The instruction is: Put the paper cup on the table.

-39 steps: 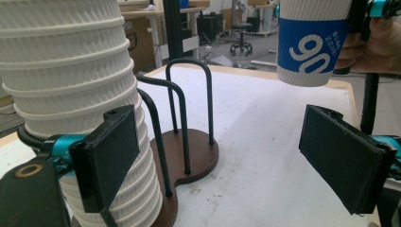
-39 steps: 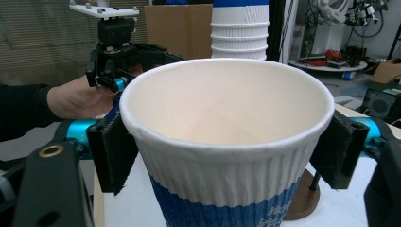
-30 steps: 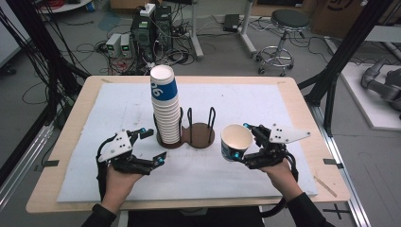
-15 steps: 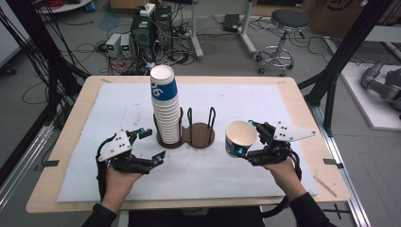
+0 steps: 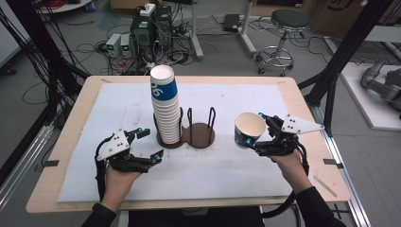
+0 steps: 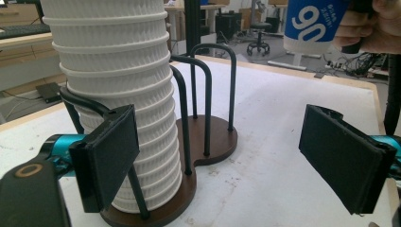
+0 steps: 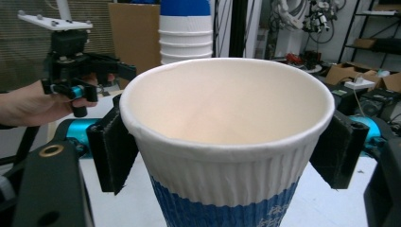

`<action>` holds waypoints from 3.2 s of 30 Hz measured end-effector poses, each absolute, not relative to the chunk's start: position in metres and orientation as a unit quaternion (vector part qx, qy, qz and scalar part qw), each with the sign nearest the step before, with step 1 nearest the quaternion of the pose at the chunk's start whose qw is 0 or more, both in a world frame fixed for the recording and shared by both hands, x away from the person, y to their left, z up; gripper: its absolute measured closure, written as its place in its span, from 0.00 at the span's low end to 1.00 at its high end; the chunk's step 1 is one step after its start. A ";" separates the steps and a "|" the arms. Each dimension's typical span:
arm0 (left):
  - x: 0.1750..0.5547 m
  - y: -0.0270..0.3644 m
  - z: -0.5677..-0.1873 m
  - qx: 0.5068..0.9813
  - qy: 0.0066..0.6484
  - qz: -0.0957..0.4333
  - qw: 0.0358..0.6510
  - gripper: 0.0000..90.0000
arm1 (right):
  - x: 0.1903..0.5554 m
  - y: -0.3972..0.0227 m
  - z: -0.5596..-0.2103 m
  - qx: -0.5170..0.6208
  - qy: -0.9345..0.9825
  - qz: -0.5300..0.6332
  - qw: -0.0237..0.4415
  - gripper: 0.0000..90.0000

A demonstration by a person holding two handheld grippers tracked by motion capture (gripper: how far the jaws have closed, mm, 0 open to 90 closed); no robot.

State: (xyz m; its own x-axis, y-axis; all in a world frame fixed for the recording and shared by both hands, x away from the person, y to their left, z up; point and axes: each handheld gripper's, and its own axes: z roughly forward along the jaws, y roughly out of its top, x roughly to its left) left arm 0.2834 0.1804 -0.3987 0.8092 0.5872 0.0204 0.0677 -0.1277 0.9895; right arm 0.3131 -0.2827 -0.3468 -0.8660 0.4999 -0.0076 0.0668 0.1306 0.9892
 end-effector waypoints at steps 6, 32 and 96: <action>0.284 0.181 -0.399 0.722 0.227 0.210 0.619 0.14 | 0.323 -0.290 -0.347 0.201 0.731 0.628 0.177 0.23; 0.284 0.179 -0.402 0.725 0.232 0.209 0.614 0.14 | 0.368 -0.325 -0.352 0.268 0.723 0.598 0.220 0.23; 0.284 0.181 -0.406 0.725 0.237 0.206 0.613 0.14 | 0.425 -0.329 -0.436 0.441 0.670 0.525 0.283 0.23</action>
State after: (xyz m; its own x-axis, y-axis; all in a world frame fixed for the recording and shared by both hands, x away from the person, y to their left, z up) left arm 0.2837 0.1809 -0.4055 0.8031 0.5958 0.0086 0.0899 -0.1354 0.9867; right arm 0.4253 -0.3289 -0.4355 -0.4498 0.8892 0.0836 0.2943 0.0592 0.9539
